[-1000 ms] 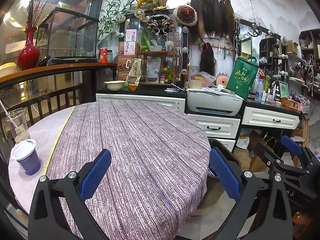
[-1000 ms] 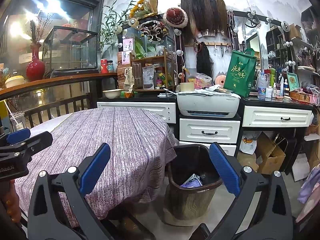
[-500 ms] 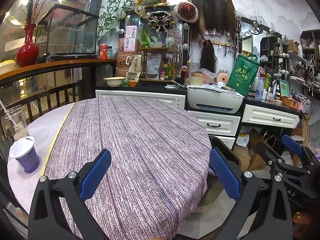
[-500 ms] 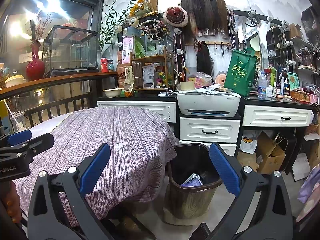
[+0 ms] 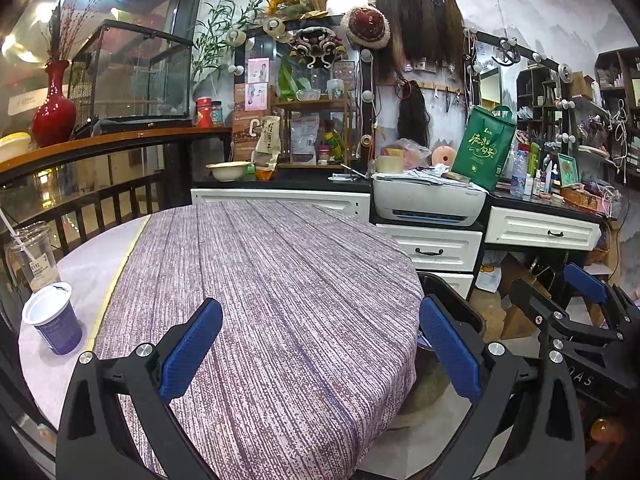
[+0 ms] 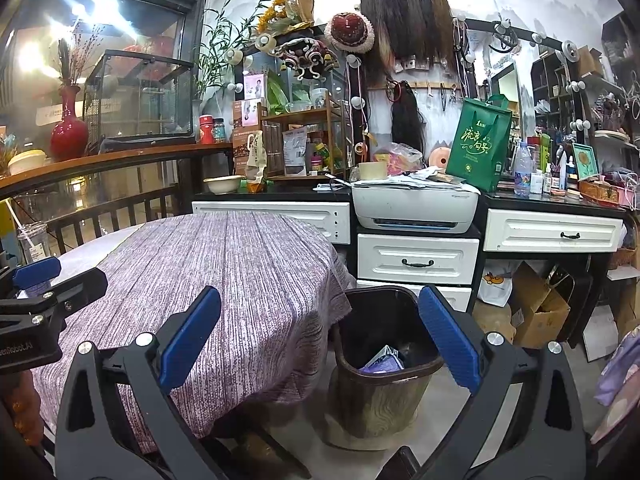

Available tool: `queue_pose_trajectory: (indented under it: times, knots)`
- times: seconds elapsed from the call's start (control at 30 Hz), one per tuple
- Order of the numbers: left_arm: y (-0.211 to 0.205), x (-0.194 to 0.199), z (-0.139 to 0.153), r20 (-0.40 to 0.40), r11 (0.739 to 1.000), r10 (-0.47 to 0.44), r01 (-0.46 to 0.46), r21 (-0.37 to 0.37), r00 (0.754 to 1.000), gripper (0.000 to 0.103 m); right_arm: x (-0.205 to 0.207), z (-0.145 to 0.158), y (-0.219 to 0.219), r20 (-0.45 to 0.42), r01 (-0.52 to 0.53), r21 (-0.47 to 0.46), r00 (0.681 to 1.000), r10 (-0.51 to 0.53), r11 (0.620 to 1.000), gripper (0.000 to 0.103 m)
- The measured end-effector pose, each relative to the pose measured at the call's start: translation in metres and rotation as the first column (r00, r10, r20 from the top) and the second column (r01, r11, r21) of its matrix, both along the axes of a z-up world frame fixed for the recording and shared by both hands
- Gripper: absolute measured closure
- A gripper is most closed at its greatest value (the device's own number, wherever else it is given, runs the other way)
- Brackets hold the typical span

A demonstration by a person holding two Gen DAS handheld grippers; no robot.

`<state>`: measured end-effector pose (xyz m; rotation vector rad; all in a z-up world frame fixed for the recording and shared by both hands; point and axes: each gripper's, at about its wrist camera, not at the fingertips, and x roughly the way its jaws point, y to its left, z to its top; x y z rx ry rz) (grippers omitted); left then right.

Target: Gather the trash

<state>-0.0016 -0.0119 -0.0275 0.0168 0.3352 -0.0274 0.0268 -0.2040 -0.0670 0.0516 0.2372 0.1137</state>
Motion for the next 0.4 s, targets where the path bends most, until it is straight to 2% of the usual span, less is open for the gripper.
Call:
queue_pose_trajectory:
  times: [0.4]
  knots:
    - [0.0030, 0.0026, 0.0010, -0.019, 1.000, -0.006, 0.005, -0.021, 1.000, 0.005, 0.0016, -0.0001, -0.0023, -0.008, 0.005, 0.001, 1.000, -0.005, 1.000, 0.006]
